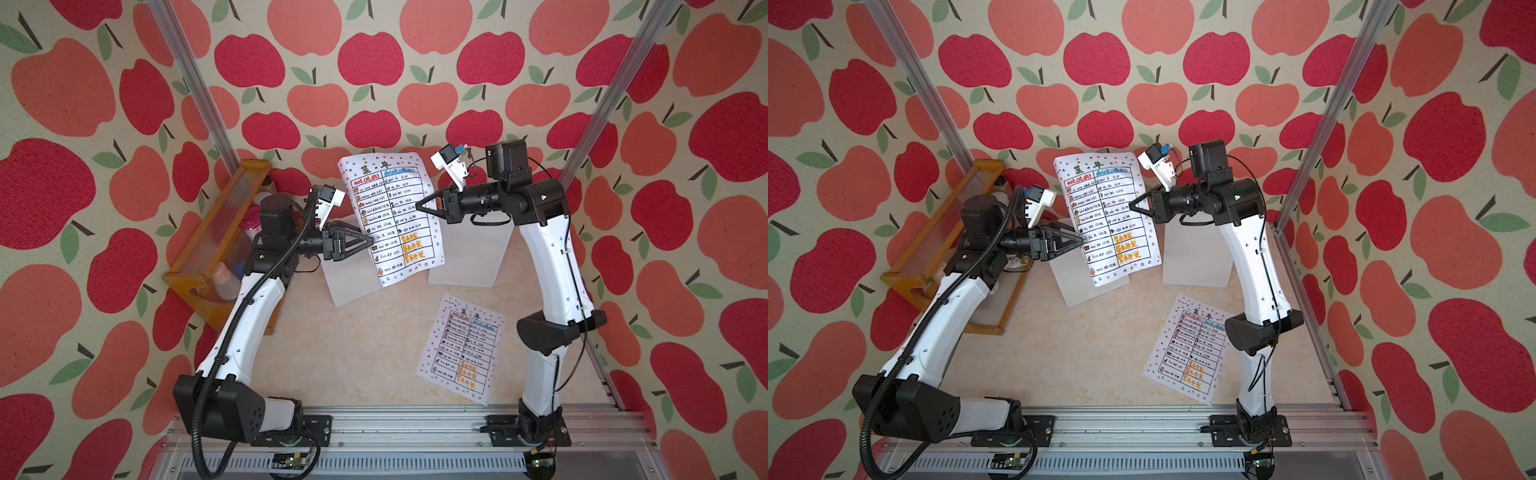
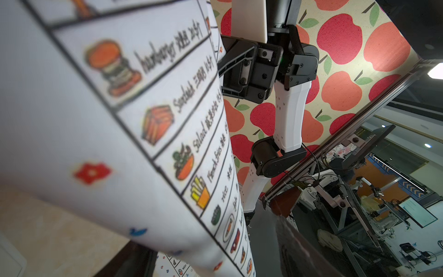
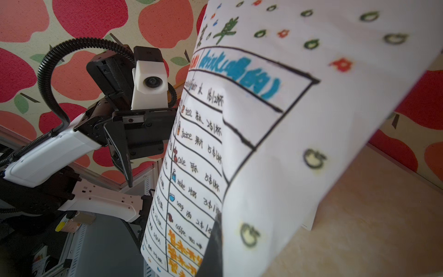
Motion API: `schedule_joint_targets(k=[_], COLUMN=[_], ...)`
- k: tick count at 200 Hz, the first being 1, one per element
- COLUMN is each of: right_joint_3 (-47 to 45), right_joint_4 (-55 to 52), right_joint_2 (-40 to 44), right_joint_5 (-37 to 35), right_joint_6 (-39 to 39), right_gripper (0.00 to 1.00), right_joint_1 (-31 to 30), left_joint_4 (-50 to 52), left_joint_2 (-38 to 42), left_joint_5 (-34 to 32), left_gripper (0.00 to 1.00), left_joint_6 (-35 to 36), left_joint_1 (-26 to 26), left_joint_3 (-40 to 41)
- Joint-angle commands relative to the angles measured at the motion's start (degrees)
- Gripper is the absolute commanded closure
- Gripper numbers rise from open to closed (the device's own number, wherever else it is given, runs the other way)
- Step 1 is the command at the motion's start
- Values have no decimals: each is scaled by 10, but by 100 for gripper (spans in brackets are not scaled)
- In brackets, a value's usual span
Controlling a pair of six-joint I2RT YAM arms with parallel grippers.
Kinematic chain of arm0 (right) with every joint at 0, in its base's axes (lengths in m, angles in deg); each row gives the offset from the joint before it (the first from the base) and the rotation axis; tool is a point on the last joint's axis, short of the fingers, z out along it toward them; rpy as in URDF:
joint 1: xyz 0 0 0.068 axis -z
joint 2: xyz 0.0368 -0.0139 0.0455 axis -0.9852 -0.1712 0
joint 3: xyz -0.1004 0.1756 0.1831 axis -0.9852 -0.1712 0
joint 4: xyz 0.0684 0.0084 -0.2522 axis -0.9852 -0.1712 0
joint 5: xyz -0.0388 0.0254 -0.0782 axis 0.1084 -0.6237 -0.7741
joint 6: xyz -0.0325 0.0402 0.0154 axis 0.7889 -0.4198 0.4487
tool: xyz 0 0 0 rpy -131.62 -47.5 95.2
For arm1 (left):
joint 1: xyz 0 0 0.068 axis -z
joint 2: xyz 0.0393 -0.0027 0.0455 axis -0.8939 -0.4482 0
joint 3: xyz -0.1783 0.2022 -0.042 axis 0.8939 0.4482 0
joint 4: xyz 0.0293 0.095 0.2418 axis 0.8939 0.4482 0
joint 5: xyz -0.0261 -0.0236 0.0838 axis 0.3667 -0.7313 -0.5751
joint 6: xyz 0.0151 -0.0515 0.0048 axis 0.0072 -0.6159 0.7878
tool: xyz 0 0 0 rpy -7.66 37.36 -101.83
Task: Insert the menus into the narrow rack
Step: Pick up the menu from the center of the board.
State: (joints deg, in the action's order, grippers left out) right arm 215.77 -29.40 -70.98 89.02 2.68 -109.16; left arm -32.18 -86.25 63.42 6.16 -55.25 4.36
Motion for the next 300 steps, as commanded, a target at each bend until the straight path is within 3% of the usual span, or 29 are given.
schedule_joint_targets(k=[1,50,110,131,153,204,229,243,263,273,300], right_joint_3=[-8,-29,-46,-37,-33,-8,2,6,25,37,46], right_joint_4=[8,16,8,5,0,-7,7,17,18,13,7], right_joint_2=[28,54,59,48,43,9,-14,-28,-51,-61,-76], right_joint_5=[27,35,13,8,-4,-22,-26,-27,-33,-35,-45], right_joint_6=[-14,-16,-2,-3,2,8,7,4,6,10,23], right_gripper=[100,100,100,100,100,100,86,66,54,39,23], right_joint_1=[2,2,2,2,2,-9,-15,-15,-15,-14,-13], left_joint_4=[-24,-116,-111,-102,-12,173,249,267,271,270,281], left_joint_2=[29,25,46,45,41,11,-10,-19,-27,-33,-65], left_joint_5=[-9,-24,-45,-44,-53,-101,-154,-197,-252,-260,-301], left_gripper=[23,23,28,46,68,94,100,100,100,100,100], left_joint_6=[1,-47,-37,-33,35,167,231,256,292,311,364], left_joint_1=[4,9,13,13,13,5,-12,-21,-36,-47,-67], left_joint_3=[16,61,79,77,47,-50,-98,-113,-130,-140,-184])
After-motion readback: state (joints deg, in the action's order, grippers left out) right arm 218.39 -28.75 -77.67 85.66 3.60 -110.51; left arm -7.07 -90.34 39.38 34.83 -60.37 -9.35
